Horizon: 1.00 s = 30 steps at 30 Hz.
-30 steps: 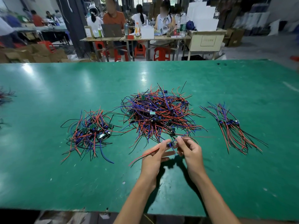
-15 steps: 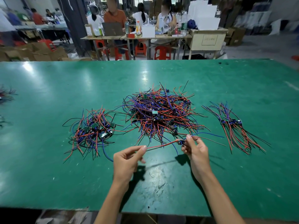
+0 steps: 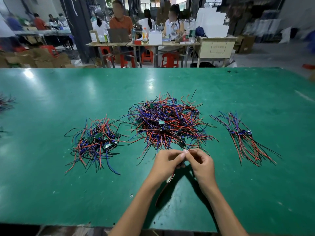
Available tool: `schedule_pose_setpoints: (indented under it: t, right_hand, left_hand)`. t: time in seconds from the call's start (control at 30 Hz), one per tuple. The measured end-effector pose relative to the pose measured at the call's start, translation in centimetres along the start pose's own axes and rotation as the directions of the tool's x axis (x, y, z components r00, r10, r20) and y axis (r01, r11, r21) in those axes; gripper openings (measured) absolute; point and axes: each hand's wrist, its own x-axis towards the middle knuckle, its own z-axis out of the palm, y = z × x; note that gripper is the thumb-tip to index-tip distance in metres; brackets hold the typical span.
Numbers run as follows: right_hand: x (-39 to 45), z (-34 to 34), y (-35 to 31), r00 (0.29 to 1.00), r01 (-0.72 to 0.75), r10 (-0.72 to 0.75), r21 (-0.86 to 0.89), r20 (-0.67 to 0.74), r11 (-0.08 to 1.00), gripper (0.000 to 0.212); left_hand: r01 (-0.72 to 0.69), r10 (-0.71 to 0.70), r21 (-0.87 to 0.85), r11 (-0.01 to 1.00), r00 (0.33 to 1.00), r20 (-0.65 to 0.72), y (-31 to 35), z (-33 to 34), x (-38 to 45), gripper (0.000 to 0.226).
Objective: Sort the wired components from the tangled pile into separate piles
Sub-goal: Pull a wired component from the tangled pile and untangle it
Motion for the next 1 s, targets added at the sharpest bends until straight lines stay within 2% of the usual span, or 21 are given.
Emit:
schedule_pose_setpoints:
  t: [0.1,0.2,0.33,0.47,0.67,0.73,1.0]
  right_hand:
    - [0.1,-0.1,0.1,0.999,-0.038,0.038,-0.006,-0.033,0.999,0.007]
    - [0.0,0.1,0.1,0.999,0.003,-0.005,-0.078,-0.034,0.997,0.004]
    - [-0.3,0.2,-0.1,0.999,-0.01,0.013,-0.054,0.046,0.998,0.01]
    - [-0.5,0.4,-0.2,0.992,0.032,-0.016,-0.126,0.127,0.992,0.014]
    - [-0.4,0.7,0.2,0.994,-0.046,0.057,-0.12,0.094,0.992,0.023]
    - [-0.5,0.7,0.4,0.996,-0.023,0.037,-0.152,0.085,0.988,0.025]
    - [-0.7,0.6,-0.2,0.993,-0.008,0.013,-0.039,0.12,0.999,0.02]
  left_hand:
    - [0.102,-0.096,-0.189,0.977,0.995,0.038,-0.8,0.2,-0.1,0.017]
    - [0.176,-0.163,-0.308,0.935,0.984,0.068,-1.1,0.0,-0.5,0.019]
    - [0.234,-0.201,-0.492,0.838,0.972,0.12,-1.4,-0.2,-0.8,0.021]
    - [0.203,-0.193,-0.507,0.838,0.979,0.072,-1.8,0.1,-0.8,0.02]
    - [0.134,-0.169,-0.375,0.918,0.984,-0.063,-2.5,1.3,-0.7,0.019]
    - [0.124,-0.161,-0.367,0.922,0.984,-0.071,-2.6,1.5,-0.6,0.019]
    - [0.105,-0.139,-0.444,0.89,0.989,-0.044,-2.4,1.1,-1.0,0.016]
